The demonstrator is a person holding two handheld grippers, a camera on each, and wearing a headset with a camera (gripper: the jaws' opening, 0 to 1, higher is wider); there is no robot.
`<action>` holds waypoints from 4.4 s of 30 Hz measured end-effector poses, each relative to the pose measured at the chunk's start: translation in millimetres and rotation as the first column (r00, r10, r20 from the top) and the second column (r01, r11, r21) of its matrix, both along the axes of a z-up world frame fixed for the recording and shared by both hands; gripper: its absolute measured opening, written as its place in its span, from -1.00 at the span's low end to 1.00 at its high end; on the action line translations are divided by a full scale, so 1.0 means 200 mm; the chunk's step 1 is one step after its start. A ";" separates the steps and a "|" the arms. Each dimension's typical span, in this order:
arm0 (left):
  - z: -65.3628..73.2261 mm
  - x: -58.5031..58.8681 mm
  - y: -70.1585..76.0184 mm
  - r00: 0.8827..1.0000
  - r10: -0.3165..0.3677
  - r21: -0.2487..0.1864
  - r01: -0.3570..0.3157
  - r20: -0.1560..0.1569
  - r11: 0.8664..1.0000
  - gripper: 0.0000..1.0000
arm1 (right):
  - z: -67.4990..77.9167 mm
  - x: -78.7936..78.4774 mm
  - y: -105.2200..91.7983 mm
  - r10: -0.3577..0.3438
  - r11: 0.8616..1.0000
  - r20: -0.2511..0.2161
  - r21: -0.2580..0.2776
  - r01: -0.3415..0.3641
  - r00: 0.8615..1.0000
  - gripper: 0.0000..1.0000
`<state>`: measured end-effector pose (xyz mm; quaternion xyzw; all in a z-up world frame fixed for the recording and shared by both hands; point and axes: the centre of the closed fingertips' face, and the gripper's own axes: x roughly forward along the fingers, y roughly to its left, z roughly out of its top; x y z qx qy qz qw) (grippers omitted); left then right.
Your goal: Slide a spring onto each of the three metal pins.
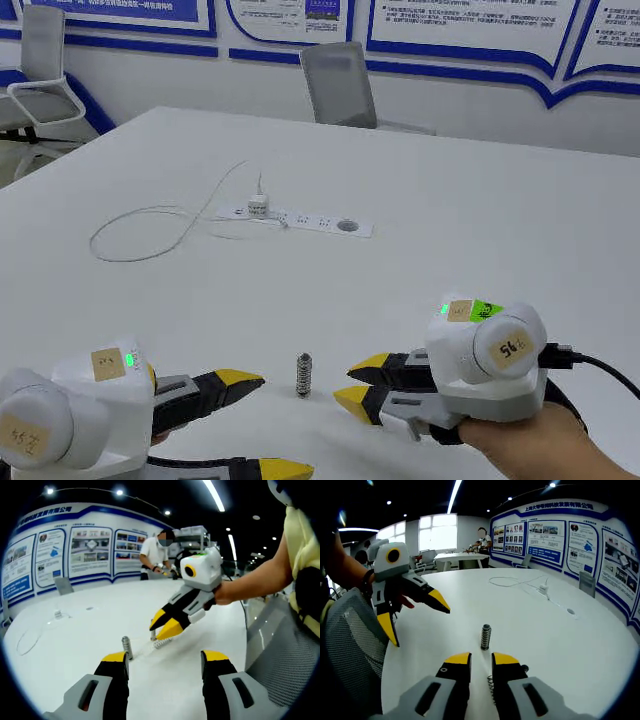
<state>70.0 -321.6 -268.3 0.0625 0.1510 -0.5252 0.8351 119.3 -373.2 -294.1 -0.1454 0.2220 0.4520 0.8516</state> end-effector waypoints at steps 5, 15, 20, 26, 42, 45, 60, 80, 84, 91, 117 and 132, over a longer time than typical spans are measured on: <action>0.00 -0.01 -0.01 1.000 -0.006 0.002 0.006 0.002 1.000 0.19 | -0.02 -0.03 -0.04 -0.003 1.000 -0.002 -0.016 0.003 1.000 -0.65; 0.01 -0.01 -0.03 1.000 -0.014 0.001 0.014 0.006 1.000 0.18 | -0.07 -0.05 -0.13 -0.008 0.998 -0.009 -0.061 0.008 1.000 -0.64; 0.01 -0.01 -0.02 1.000 -0.014 0.004 0.014 0.007 1.000 0.18 | -0.11 -0.05 -0.18 -0.023 0.997 -0.024 -0.075 0.021 0.999 -0.64; 0.01 -0.01 -0.02 1.000 -0.011 0.005 0.011 0.005 1.000 0.18 | -0.16 -0.05 -0.23 -0.045 0.995 -0.047 -0.086 0.041 0.998 -0.64; 0.00 -0.01 -0.02 1.000 -0.009 0.005 0.009 -0.004 1.000 0.16 | -0.26 -0.02 -0.30 -0.073 0.993 -0.086 -0.103 0.064 0.994 -0.65; 0.00 -0.01 -0.02 1.000 -0.008 0.006 0.008 -0.006 1.000 0.15 | -0.27 -0.03 -0.29 -0.067 0.993 -0.090 -0.103 0.058 0.994 -0.66; -0.01 -0.02 -0.01 1.000 -0.006 0.007 0.006 -0.014 1.000 0.12 | -0.28 -0.03 -0.28 -0.053 0.993 -0.097 -0.106 0.043 0.994 -0.73; -0.03 -0.03 -0.04 0.999 -0.034 0.031 0.034 -0.004 0.999 0.05 | -0.20 -0.10 -0.24 -0.021 0.995 -0.107 -0.096 0.010 0.994 -0.78; -0.04 -0.03 -0.06 0.999 -0.048 0.043 0.048 0.003 0.998 0.01 | -0.12 -0.16 -0.18 0.040 0.995 -0.097 -0.089 -0.049 0.994 -0.78; -0.03 -0.03 -0.07 0.998 -0.068 0.054 0.067 0.013 0.996 -0.04 | -0.01 -0.26 -0.07 0.167 0.980 -0.092 -0.096 -0.175 0.982 -0.78; -0.03 -0.18 -0.13 0.975 -0.221 0.080 0.218 0.030 0.973 -0.68 | 0.11 -0.46 0.08 0.397 0.903 -0.125 -0.122 -0.411 0.909 -0.77; -0.02 -0.17 -0.13 0.975 -0.219 0.089 0.215 0.033 0.972 -0.76 | 0.25 -0.45 0.12 0.404 0.908 -0.077 -0.085 -0.409 0.912 -0.77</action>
